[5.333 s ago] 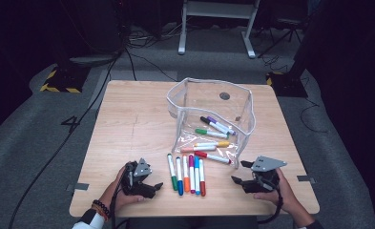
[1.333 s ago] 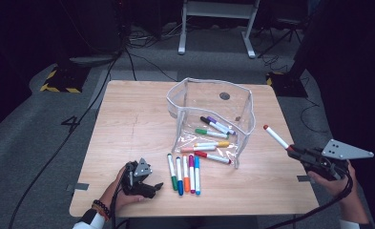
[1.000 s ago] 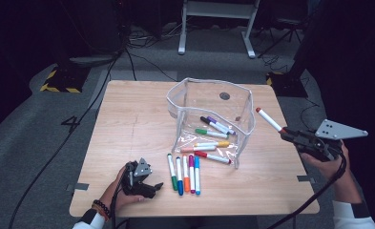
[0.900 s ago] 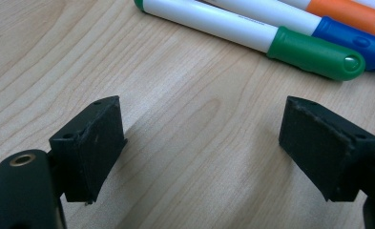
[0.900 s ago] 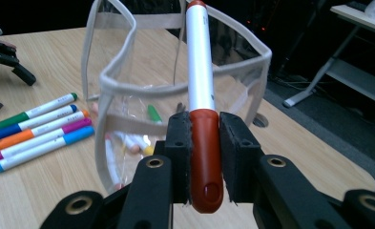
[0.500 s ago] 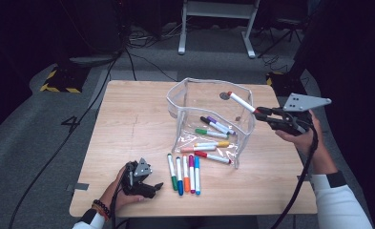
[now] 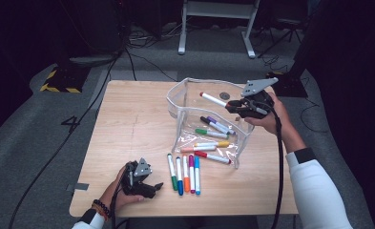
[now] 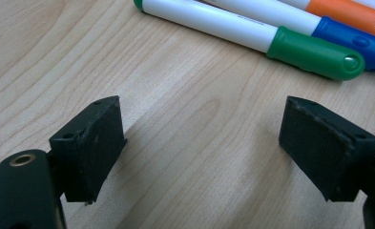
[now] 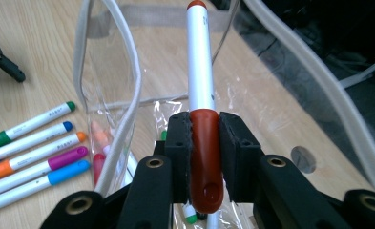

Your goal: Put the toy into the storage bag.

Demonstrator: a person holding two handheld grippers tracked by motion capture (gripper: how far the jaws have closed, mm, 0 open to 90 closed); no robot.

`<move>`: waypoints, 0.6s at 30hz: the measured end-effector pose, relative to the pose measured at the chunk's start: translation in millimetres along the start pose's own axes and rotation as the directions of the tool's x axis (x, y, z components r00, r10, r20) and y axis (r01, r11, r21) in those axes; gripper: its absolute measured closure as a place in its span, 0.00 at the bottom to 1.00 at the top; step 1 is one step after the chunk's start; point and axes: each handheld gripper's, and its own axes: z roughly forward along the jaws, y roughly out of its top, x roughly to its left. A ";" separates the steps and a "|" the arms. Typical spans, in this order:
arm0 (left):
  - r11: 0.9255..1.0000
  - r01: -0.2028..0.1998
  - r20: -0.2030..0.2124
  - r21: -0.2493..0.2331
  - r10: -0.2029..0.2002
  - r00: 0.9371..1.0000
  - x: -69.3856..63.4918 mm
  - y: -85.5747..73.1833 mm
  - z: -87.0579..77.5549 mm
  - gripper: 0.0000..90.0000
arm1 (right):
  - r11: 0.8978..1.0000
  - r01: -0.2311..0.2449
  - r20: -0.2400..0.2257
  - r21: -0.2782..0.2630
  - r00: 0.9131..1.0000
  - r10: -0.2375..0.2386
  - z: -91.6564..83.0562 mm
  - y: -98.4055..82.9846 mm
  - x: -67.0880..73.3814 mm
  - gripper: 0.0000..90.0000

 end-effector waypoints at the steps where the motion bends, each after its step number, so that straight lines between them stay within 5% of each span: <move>1: 1.000 0.000 0.000 0.000 0.000 1.000 0.0 0.0 0.0 0.17 | 1.000 -0.003 -0.005 0.015 1.000 0.003 4.1 0.8 -0.9 0.83; 12: 1.000 0.000 -0.001 0.000 0.000 1.000 0.0 0.0 0.0 0.17 | 0.984 -0.002 -0.081 0.177 0.997 0.016 27.5 -2.6 -3.9 0.83; 18: 1.000 0.001 0.000 -0.001 -0.001 1.000 -0.1 0.0 0.0 0.17 | 0.964 0.061 -0.187 0.260 0.982 -0.011 32.9 -6.7 3.9 0.83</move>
